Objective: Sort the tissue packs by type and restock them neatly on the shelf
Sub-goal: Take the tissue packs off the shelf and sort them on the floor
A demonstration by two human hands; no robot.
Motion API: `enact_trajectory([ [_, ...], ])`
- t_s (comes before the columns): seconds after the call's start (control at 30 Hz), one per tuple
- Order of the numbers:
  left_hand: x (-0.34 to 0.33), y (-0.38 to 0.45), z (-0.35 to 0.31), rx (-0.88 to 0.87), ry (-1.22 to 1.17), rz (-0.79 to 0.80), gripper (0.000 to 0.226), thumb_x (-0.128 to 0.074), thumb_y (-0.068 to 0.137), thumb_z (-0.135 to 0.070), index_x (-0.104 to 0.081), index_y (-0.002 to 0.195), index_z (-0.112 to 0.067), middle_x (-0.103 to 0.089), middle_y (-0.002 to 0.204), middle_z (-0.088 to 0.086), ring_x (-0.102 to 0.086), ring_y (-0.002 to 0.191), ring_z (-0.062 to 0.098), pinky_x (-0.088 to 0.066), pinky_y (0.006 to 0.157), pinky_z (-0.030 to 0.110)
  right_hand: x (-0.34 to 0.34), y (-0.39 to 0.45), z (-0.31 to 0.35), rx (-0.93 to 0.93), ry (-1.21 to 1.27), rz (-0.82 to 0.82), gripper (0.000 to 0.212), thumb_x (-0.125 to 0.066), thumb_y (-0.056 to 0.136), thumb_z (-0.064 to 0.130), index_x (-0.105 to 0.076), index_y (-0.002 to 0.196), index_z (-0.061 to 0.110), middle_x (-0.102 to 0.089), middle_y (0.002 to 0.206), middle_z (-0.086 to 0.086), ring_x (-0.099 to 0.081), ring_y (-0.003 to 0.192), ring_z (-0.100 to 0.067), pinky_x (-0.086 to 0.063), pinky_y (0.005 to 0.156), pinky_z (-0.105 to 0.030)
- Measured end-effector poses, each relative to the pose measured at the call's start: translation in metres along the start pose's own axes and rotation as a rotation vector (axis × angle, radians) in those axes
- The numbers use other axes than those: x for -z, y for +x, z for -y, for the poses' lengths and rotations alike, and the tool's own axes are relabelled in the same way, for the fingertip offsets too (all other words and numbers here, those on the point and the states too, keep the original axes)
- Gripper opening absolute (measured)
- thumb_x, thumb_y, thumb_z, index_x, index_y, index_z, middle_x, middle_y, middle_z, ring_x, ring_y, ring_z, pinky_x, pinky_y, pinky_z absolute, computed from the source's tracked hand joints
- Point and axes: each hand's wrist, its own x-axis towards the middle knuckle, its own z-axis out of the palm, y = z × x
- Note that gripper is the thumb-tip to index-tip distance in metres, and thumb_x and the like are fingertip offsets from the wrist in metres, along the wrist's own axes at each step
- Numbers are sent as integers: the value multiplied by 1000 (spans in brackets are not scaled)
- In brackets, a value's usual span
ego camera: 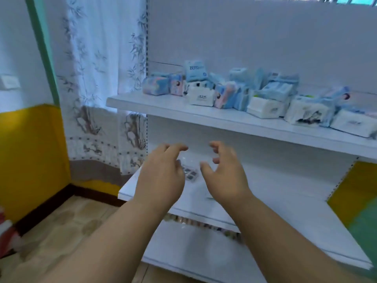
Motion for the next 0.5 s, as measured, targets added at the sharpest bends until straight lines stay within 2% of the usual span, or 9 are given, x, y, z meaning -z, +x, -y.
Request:
enact_trajectory([
  [0.07, -14, 15, -25, -33, -17, 1, 40, -49, 96, -11, -55, 130, -30, -56, 126, -4, -52, 115, 18, -47, 96, 40, 28, 10, -10, -15, 5, -47, 48, -62, 92, 27, -43, 136, 32, -45, 134, 8, -51, 116, -11, -46, 98, -35],
  [0.2, -32, 41, -50, -66, -19, -6, 40, -49, 95, -11, -57, 129, -29, -58, 122, -2, -54, 111, 19, -48, 92, 38, 55, 33, -20, -13, 59, -78, 47, -61, 93, 27, -43, 136, 33, -45, 128, 12, -52, 108, -7, -44, 88, -26],
  [0.5, -70, 151, -60, -204, -92, -69, 36, -51, 94, -12, -57, 125, -29, -59, 119, -6, -56, 107, 15, -50, 91, 38, 53, 135, -16, 12, 93, -220, 48, -61, 94, 27, -42, 138, 32, -46, 131, 12, -55, 105, -3, -41, 84, -20],
])
